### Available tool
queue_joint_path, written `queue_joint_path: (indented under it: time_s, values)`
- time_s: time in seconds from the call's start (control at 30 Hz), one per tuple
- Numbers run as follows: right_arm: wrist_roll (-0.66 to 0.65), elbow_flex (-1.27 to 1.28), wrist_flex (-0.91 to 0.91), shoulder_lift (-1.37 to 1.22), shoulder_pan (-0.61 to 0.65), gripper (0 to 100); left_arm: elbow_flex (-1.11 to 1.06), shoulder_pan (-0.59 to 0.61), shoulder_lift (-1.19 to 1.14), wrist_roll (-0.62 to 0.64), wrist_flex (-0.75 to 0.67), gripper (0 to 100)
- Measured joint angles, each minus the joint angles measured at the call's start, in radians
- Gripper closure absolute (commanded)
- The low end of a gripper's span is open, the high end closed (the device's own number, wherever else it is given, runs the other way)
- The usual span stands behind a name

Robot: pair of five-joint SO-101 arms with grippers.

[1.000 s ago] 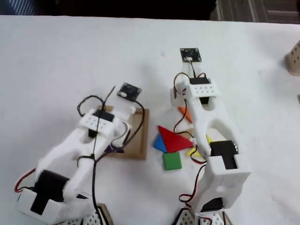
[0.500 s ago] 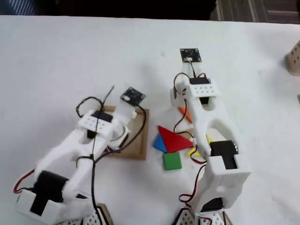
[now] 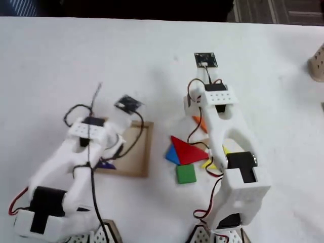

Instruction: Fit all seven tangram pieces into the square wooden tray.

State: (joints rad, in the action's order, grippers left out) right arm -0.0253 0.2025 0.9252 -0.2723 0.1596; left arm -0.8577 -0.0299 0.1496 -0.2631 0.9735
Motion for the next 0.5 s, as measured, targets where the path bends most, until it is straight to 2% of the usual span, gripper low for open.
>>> queue_joint_path:
  time_s: [0.3,0.5]
  values:
    - [0.0,0.0,0.002,0.0,0.0,98.1,-0.15,0.055,0.253,0.0,-0.106,98]
    - [0.0,-0.044,0.1,0.0,0.0,98.1,-0.183,0.101,0.374,0.0,-0.112,98]
